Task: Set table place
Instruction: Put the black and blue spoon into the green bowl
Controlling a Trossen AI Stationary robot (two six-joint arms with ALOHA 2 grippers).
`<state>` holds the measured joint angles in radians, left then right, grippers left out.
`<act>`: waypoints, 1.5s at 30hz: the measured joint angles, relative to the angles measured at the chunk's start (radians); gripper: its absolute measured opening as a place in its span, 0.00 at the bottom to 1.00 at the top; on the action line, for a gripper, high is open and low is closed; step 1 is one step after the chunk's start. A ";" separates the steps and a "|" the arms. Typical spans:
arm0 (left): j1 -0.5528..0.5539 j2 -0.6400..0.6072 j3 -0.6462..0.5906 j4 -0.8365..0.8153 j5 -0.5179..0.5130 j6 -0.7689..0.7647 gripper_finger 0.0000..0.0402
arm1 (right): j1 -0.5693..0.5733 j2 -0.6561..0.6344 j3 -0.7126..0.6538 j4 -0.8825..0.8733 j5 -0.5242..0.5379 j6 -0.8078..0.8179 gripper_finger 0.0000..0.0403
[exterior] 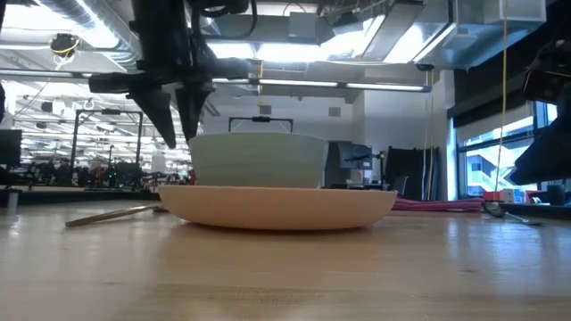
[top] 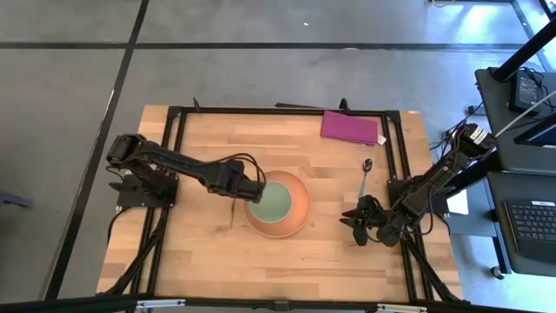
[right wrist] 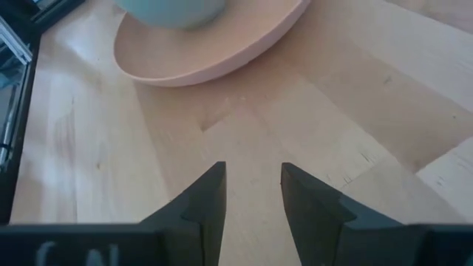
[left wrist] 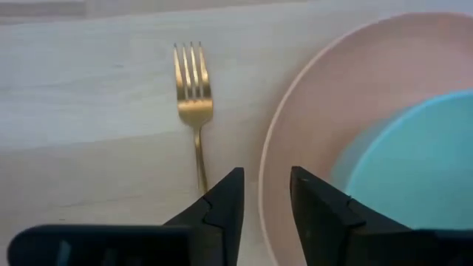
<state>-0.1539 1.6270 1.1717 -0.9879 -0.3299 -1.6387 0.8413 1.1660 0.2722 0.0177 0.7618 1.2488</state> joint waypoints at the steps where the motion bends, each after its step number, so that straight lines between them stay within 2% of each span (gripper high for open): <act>1: -0.004 0.009 0.000 0.001 0.005 0.000 0.25 | 0.000 0.000 0.000 0.000 0.003 0.007 0.33; 5: -0.021 0.035 -0.001 0.016 0.010 0.020 0.23 | 0.000 0.000 0.000 0.004 0.003 0.040 0.33; 14: -0.058 0.057 -0.001 0.193 0.003 0.112 0.18 | 0.000 0.000 0.000 0.025 0.005 0.031 0.33; 24: -0.056 0.057 -0.001 0.187 0.011 0.112 0.13 | 0.000 -0.001 0.000 0.021 0.005 0.026 0.33; 28: -0.044 0.049 -0.001 0.143 0.003 0.178 0.12 | 0.000 -0.001 0.000 0.020 0.007 0.002 0.33; 34: 0.026 -0.006 -0.001 -0.009 -0.151 0.258 0.11 | -0.003 -0.001 0.000 0.120 0.017 -0.006 0.33; 37: 0.058 -0.053 0.000 0.010 -0.215 0.365 0.10 | -0.017 -0.001 0.001 0.159 0.024 -0.028 0.33; 40: 0.072 -0.099 0.000 0.034 -0.258 0.469 0.10 | -0.043 -0.001 0.001 0.182 0.074 -0.026 0.33; 45: 0.073 -0.152 0.000 0.039 -0.354 0.572 0.12 | -0.099 -0.005 0.001 0.191 0.095 -0.007 0.33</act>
<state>-0.0810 1.4754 1.1713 -0.9486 -0.6843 -1.0665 0.7427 1.1609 0.2733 0.2091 0.8566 1.2417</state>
